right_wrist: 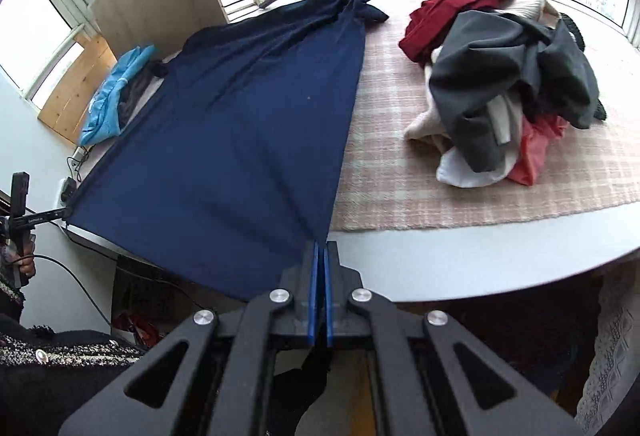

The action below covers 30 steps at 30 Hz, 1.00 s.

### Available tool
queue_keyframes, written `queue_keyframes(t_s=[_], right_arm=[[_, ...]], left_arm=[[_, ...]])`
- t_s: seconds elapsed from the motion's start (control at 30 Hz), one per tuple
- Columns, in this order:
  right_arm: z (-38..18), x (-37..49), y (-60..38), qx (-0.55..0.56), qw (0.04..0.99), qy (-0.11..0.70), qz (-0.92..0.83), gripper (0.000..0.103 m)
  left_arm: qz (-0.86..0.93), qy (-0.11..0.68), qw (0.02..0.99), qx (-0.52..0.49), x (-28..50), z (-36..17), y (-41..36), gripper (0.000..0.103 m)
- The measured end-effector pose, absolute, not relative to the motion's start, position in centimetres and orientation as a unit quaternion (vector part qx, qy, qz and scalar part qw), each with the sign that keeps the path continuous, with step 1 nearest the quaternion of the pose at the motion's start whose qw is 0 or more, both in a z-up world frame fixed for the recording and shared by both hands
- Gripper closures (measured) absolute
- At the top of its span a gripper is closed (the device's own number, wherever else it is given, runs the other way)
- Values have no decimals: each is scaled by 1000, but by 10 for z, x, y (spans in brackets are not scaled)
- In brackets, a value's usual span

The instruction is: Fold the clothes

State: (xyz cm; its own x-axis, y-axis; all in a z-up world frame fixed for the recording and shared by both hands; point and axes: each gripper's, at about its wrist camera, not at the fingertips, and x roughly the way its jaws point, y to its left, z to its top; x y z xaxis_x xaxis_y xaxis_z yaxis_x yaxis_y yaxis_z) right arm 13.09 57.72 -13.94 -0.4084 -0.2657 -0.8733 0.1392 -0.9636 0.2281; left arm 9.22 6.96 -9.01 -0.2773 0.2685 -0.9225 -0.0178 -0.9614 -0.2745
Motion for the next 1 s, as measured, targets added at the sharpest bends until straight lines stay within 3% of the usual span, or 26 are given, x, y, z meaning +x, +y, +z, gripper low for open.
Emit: queue_keyframes(t_s=[0.33, 0.4, 0.47, 0.5, 0.53, 0.7, 0.87, 0.97, 1.0], right_arm=[[-218, 111, 562, 612, 95, -22, -785, 100], [-224, 107, 562, 631, 90, -21, -770, 100], [-225, 103, 565, 651, 82, -25, -754, 91], [-224, 102, 567, 659, 78, -28, -748, 82], [-215, 102, 571, 655, 71, -32, -751, 78], [-139, 89, 593, 589, 66, -70, -803, 78], [-45, 26, 582, 486, 98, -76, -865, 78], [4, -18, 550, 432, 131, -76, -889, 78], [17, -32, 537, 416, 142, -72, -895, 78]], left_arm=[[751, -126, 81, -644, 84, -160, 69, 100], [742, -116, 80, -655, 83, -165, 68, 96], [732, -107, 68, -670, 79, -169, 65, 87], [729, -105, 65, -673, 79, -167, 62, 82], [730, -100, 60, -673, 79, -162, 57, 82], [750, -82, 34, -656, 62, -121, 26, 83], [811, -25, 44, -583, -20, -41, 14, 83], [846, 0, 57, -530, -86, 0, 16, 65], [854, 4, 56, -517, -110, 6, 20, 65]])
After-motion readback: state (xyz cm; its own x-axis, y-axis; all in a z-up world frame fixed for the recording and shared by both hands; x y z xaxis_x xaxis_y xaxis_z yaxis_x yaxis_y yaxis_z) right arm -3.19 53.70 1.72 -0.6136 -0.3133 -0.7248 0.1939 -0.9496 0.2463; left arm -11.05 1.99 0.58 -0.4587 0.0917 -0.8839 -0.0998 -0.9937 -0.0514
